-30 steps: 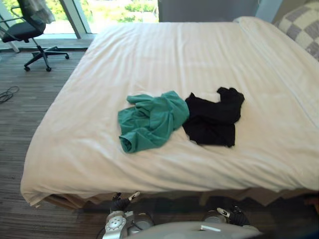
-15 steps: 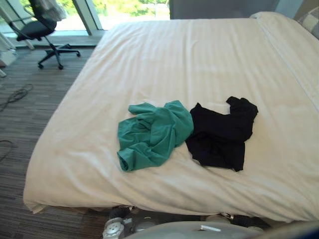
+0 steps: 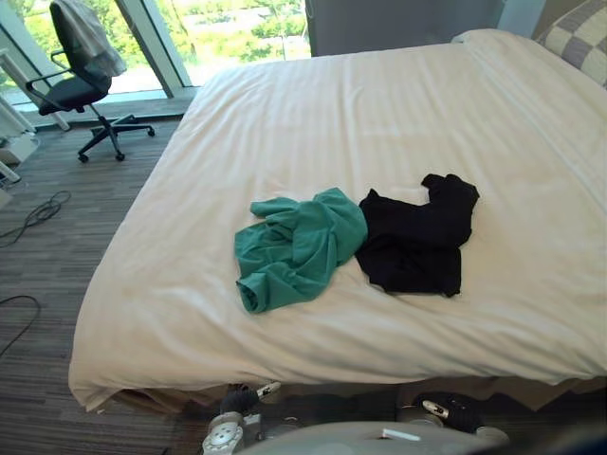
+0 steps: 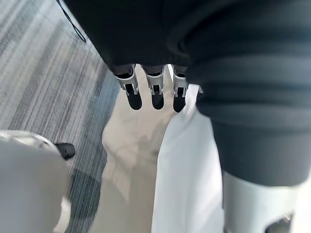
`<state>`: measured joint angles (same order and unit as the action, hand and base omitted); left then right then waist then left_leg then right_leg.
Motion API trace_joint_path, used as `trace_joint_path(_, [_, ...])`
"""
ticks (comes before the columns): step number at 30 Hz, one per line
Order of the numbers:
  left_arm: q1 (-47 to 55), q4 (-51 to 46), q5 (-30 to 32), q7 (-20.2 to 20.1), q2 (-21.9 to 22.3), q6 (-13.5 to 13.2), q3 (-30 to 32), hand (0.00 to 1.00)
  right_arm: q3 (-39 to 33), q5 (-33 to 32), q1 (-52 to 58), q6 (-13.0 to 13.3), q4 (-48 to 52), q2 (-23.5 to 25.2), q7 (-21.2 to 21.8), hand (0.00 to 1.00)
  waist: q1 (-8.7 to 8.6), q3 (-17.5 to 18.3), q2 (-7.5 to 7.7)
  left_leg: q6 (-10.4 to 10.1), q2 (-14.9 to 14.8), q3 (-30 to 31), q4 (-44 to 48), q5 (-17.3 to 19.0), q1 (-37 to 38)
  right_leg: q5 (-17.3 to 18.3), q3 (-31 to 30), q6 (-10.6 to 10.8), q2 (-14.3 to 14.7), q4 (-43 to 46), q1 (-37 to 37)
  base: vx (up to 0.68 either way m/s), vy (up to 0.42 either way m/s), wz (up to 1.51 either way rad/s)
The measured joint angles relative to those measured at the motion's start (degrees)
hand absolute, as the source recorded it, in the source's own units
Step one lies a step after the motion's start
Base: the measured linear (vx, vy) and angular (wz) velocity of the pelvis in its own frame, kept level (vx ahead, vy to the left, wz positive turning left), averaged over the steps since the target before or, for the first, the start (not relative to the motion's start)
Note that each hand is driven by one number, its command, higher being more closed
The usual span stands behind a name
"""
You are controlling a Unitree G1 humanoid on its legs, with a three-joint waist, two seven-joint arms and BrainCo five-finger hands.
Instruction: Tidy the bed and pick cloth on bed and put in laundry
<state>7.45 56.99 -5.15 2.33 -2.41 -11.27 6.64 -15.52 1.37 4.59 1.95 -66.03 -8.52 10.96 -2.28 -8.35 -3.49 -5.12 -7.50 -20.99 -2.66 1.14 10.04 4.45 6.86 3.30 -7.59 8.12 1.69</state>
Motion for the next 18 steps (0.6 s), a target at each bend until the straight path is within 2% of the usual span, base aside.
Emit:
trace_joint_path(5, [-0.46, 0.14, -0.11, -2.09, -1.95, 1.01, -2.35, 0.00, -1.58, -2.55, 1.79, 1.04, 0.98, 3.41, -2.11, 0.00, -0.18, -0.14, 3.52, 0.90, 3.23, 0.51, -3.21, -1.37, 1.76, -0.48, 0.05, 1.31, -2.96, 1.94, -0.25, -0.09, 0.096, 0.05])
trace_joint_path(7, [-0.20, 0.34, -0.88, -2.45, -1.80, 1.36, -2.37, 0.00, -2.19, -5.36, 3.41, 1.99, 1.48, 4.14, -2.16, 0.00, -0.17, -0.10, 3.98, 1.71, 4.27, 1.14, -3.24, -1.25, 1.98, 0.14, 0.57, 2.18, -4.37, 2.90, -0.90, -0.05, 0.085, 0.25])
trace_joint_path(8, [-0.03, 0.24, -2.99, -2.56, -1.60, 2.69, -1.93, 0.00, -2.17, -6.82, 4.55, 3.51, 2.23, 5.12, -2.06, 0.00, 0.02, -0.06, 4.07, 2.12, 4.87, 1.15, -3.26, -1.07, 2.27, 0.46, 0.90, 2.44, -5.12, 3.36, -1.36, -0.02, 0.080, 0.18])
trace_joint_path(11, [0.47, 0.10, -7.02, -2.80, -0.49, 4.63, -0.04, 0.00, -1.77, -7.69, 5.54, 6.49, 3.16, 5.22, 0.20, 0.00, 0.19, -0.30, 4.36, 2.85, 5.56, 1.13, -3.29, -0.57, 3.13, 0.70, 0.87, 2.52, -5.83, 3.25, -2.28, 0.00, 0.069, 0.05])
trace_joint_path(13, [1.00, 0.45, -11.46, -2.36, -0.17, 4.92, 0.69, 0.00, -1.60, -8.38, 6.00, 7.33, 3.37, 5.17, 1.23, 0.00, 0.19, 0.29, 4.55, 2.70, 5.50, 1.05, -3.31, -0.43, 3.40, 0.52, 0.87, 2.71, -5.62, 1.71, -3.22, 0.05, 0.060, -0.03])
trace_joint_path(15, [1.72, 0.62, -17.25, -0.32, -0.17, 4.50, 0.71, 0.00, -1.55, -8.56, 6.08, 7.15, 3.40, 5.14, 1.39, 0.00, 0.18, 0.51, 4.45, 2.46, 5.38, 1.00, -3.32, -0.26, 3.52, 0.27, 0.87, 2.72, -5.29, 0.10, -4.05, 0.08, 0.055, -0.02])
trace_joint_path(16, [2.31, 0.77, -20.66, 1.98, -0.08, 3.50, 0.89, 0.00, -1.49, -8.57, 6.10, 6.67, 3.36, 5.14, 1.14, 0.00, 0.26, 0.66, 4.68, 2.44, 5.34, 0.98, -3.32, -0.04, 3.50, -0.12, 0.86, 2.83, -5.13, -0.91, -4.46, 0.09, 0.044, -0.01])
trace_joint_path(17, [2.82, 1.34, -23.42, 5.83, 0.04, 0.98, 1.46, 0.00, -1.32, -9.30, 6.08, 5.40, 3.30, 5.13, 0.37, 0.00, 0.33, 0.85, 4.63, 2.35, 5.27, 0.98, -3.32, 0.27, 3.53, -0.58, 0.86, 2.94, -4.92, -2.15, -5.04, 0.09, 0.044, 0.00])
trace_joint_path(18, [2.89, 1.36, -24.32, 7.63, 0.38, -0.14, 2.19, 0.00, -1.27, -9.88, 6.09, 4.91, 3.24, 5.19, -0.14, 0.00, 0.34, 0.92, 4.58, 2.30, 5.22, 0.99, -3.32, 0.42, 3.56, -0.84, 0.87, 2.89, -4.81, -2.73, -5.37, 0.11, 0.044, 0.00])
